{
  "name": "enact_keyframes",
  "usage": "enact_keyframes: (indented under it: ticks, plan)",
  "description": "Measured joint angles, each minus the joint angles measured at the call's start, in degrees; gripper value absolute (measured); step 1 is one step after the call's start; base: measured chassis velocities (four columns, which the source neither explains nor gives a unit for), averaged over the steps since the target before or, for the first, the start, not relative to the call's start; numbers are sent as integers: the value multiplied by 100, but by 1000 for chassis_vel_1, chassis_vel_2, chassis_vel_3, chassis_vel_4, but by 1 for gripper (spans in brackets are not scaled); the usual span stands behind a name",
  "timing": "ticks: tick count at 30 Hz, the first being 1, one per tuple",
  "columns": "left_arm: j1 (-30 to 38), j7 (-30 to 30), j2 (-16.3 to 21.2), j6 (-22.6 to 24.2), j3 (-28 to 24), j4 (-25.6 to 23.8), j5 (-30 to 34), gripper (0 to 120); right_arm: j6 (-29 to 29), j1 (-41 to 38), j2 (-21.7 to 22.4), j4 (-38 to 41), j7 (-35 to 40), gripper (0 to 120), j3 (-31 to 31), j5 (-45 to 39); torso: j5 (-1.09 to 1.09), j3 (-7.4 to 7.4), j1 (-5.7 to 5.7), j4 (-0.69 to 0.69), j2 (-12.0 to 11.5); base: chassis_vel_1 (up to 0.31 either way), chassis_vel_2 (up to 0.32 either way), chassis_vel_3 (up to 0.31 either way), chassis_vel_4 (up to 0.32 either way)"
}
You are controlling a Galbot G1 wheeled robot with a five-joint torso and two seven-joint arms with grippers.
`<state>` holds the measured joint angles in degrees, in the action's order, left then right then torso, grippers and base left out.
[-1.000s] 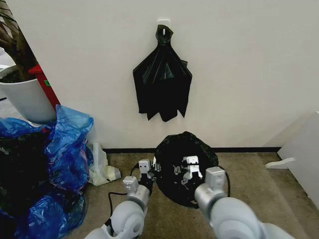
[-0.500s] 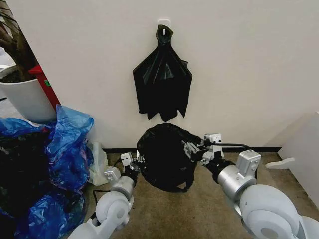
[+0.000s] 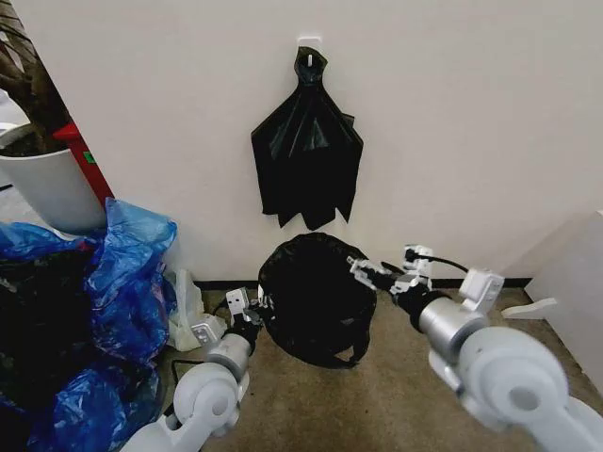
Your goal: Place the garbage bag over the trash bin.
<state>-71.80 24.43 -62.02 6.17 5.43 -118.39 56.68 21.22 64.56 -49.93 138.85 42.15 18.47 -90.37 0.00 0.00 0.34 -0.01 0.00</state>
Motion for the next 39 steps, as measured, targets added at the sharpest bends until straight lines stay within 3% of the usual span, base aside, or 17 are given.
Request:
enact_keyframes:
  ticks: [9, 15, 23, 39]
  plan:
    - [12, 14, 6, 0, 0, -25, 28, 1, -4, 19, -77, -275, -123, 95, 310, -527, 0, 0, 0, -1, 0, 0, 0, 0, 0]
    - [25, 24, 7, 1, -8, -29, 35, 1, -2, 22, -152, -341, -205, 73, 208, -551, 0, 0, 0, 0, 0, 0, 0, 0, 0]
    - [30, 29, 17, 1, -10, -44, 63, 1, -7, 34, -247, -435, -325, 64, 167, -515, 0, 0, 0, 0, 0, 0, 0, 0, 0]
    - [39, 42, 9, -1, -5, -74, 90, 1, -114, 38, -270, -415, -321, 7, 122, -435, 0, 0, 0, -1, 0, 0, 0, 0, 0]
